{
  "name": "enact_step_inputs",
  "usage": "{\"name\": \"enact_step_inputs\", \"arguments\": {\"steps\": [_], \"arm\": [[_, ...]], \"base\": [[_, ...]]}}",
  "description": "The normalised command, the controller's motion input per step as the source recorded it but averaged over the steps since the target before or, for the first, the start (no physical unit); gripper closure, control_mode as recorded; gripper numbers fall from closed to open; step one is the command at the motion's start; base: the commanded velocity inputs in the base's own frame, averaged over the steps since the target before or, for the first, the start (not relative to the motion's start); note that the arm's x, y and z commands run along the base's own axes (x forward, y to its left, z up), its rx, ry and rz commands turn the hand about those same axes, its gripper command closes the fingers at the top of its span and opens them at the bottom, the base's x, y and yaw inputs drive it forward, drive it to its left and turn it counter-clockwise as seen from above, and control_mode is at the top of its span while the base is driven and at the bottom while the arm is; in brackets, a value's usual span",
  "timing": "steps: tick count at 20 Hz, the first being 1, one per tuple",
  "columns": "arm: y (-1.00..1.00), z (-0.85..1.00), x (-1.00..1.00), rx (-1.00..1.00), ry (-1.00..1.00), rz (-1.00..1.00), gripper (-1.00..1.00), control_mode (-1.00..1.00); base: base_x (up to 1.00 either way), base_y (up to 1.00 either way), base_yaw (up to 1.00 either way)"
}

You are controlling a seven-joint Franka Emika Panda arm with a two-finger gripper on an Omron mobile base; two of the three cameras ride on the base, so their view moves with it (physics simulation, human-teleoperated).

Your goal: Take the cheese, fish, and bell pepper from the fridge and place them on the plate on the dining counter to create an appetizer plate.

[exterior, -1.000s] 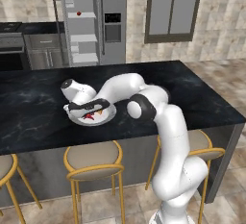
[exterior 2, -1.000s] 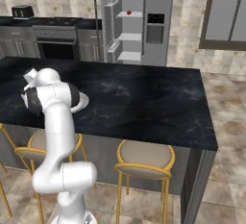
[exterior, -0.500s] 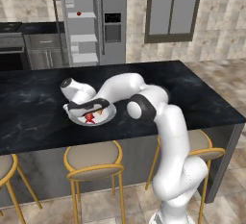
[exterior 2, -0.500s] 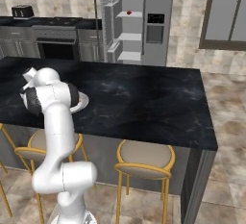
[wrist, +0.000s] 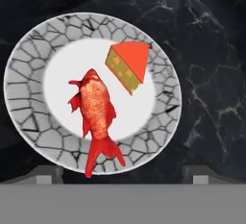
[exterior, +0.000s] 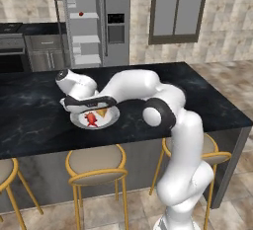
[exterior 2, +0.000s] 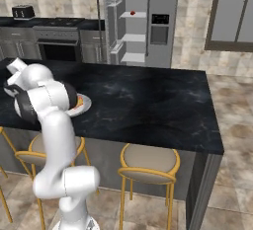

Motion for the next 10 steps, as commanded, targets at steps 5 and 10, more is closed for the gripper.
{"name": "enact_step_inputs", "arguments": {"steps": [5,10], "arm": [[-0.52,1.00,-1.00,0.19,-0.02,0.06,-1.00,-1.00],[-0.90,0.99,-1.00,0.26,0.01,0.02,-1.00,-1.00]], "base": [[0.00,0.00,0.00],[0.00,0.00,0.00]]}}
